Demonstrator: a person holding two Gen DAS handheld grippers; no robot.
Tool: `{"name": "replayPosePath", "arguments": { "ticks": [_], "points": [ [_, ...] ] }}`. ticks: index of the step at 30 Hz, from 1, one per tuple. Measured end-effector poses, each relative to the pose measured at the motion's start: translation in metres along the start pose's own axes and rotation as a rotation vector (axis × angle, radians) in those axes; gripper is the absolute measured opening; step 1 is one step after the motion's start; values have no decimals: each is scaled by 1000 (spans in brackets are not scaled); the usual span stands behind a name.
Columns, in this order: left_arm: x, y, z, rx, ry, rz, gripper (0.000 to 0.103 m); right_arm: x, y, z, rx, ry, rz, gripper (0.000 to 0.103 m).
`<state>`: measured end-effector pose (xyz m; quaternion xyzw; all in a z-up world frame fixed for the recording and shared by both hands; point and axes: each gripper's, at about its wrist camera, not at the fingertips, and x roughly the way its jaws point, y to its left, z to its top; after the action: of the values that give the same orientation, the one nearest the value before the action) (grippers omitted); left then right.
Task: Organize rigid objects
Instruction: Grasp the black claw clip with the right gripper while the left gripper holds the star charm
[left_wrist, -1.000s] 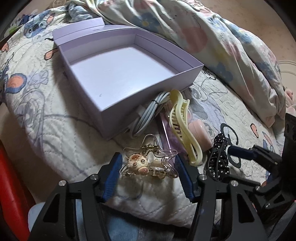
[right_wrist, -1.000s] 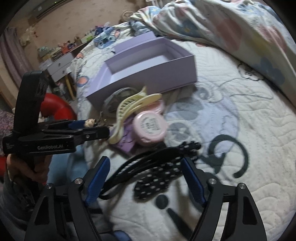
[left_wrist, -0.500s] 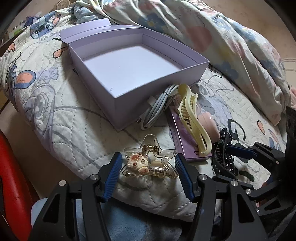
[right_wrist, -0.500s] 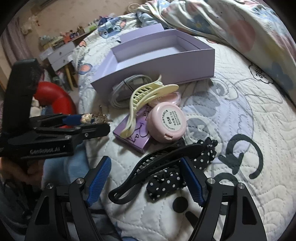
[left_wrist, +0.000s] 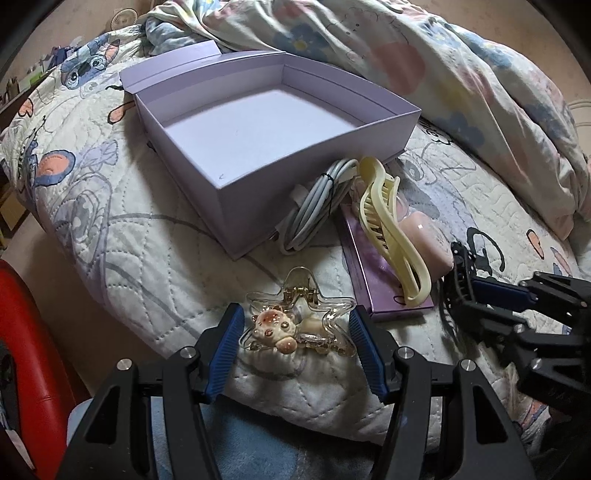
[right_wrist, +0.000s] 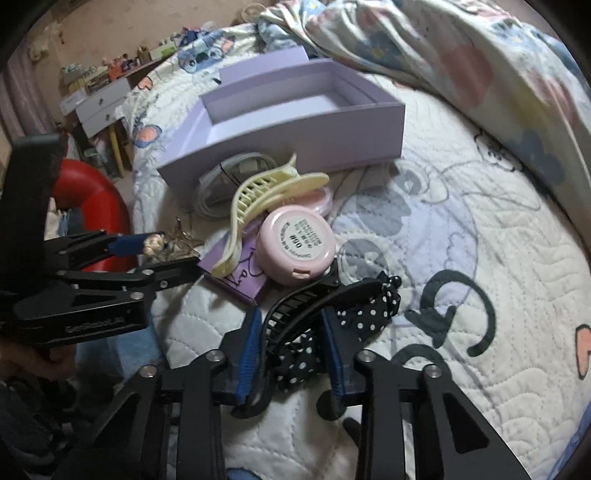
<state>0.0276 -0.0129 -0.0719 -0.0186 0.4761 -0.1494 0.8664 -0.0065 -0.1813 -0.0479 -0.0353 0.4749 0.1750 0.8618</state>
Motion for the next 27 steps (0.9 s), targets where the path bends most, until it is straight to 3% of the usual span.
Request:
{"name": "replayPosePath", "arguments": {
  "ticks": [13,27],
  "points": [
    [-6,-2,-2,-26,-9,-8,59,-34,-10,-10,5,-74,33,19],
    [-2,-5,-6,-16,0,15,59,-15,-8,-12,-24,-26,-92,24]
  ]
}}
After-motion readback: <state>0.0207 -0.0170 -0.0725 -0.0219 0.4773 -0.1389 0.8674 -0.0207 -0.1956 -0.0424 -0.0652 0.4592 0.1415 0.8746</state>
